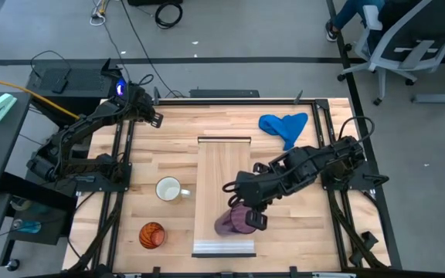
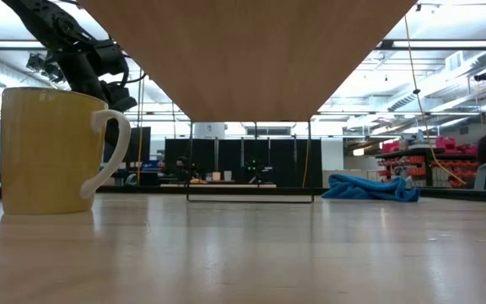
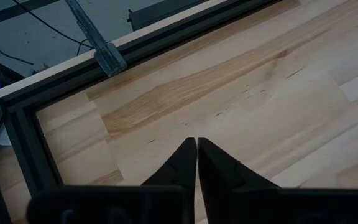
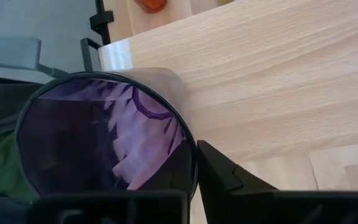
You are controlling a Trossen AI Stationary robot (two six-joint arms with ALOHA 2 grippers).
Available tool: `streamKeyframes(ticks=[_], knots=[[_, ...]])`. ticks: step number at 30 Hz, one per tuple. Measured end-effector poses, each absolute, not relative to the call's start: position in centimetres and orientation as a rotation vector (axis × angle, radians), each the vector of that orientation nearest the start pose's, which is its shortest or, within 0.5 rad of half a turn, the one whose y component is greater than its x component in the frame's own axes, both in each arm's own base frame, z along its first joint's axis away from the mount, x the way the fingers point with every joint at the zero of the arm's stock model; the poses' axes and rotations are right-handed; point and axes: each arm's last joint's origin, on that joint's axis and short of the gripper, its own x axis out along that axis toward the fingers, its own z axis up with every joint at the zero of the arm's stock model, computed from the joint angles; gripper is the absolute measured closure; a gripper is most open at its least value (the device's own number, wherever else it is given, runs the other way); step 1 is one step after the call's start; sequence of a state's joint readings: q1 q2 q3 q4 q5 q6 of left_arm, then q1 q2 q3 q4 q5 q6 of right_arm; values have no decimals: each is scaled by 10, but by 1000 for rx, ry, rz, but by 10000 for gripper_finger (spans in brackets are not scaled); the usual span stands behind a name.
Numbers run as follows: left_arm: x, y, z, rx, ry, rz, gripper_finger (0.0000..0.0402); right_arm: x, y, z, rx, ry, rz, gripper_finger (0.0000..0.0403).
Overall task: Stack small to large cups/mugs on shelf
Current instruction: Put the purple cup on the shelf
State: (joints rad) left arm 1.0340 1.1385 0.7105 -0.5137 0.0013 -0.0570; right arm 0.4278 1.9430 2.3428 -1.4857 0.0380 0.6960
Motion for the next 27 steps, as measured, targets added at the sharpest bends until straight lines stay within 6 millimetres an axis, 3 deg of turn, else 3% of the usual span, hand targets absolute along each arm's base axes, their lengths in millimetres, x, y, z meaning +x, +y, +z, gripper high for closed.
streamKeyframes(ticks=[27], knots=[[110, 184, 218, -535, 829, 978, 372, 344, 156, 410, 376, 1072, 1, 319]])
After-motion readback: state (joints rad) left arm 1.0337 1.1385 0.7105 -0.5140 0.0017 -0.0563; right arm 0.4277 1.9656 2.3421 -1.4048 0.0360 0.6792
